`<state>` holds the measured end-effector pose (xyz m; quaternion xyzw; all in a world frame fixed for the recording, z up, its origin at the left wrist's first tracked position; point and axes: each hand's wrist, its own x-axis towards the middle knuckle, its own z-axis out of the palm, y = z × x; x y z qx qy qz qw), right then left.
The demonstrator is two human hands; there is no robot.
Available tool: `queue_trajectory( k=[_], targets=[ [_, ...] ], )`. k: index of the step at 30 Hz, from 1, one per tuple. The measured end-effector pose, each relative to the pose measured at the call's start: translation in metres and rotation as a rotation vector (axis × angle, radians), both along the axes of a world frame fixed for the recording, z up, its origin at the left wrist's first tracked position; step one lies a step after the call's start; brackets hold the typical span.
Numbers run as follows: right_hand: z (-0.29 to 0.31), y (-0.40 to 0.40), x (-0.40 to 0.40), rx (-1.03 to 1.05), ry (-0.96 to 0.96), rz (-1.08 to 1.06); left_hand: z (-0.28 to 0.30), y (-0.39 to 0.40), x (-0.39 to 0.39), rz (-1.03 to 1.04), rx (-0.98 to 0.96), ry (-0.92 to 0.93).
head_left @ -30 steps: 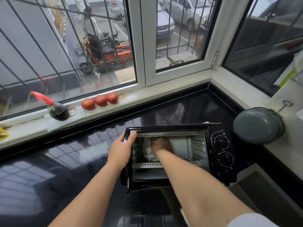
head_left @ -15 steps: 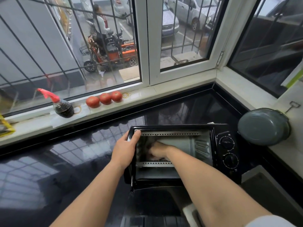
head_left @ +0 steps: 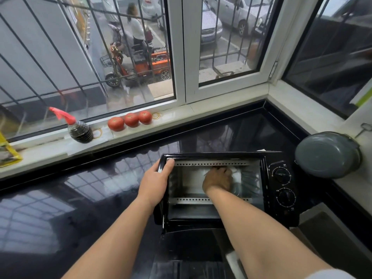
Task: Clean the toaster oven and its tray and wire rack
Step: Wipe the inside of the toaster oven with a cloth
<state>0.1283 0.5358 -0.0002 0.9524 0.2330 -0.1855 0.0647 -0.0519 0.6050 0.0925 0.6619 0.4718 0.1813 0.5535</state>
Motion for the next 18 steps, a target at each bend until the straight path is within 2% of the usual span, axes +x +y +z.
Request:
queue_trajectory(
  k=[3, 8, 11, 16, 18],
  targets=[
    [0.001, 0.002, -0.001, 0.019, 0.039, 0.001, -0.001, 0.002, 0.001, -0.001, 0.000, 0.012],
    [0.010, 0.019, -0.021, 0.243, 0.250, 0.302, -0.002, 0.003, 0.002, 0.006, 0.000, 0.014],
    [0.005, 0.030, -0.035, 0.211, 0.322, 0.467, 0.000, 0.001, 0.001, 0.009, 0.005, 0.004],
    [0.004, 0.043, -0.038, 0.255, 0.356, 0.402, -0.003, 0.002, 0.000, 0.014, -0.015, -0.004],
    [0.004, 0.042, -0.035, 0.258, 0.356, 0.452, -0.003, 0.003, 0.001, 0.022, -0.017, 0.000]
  ],
)
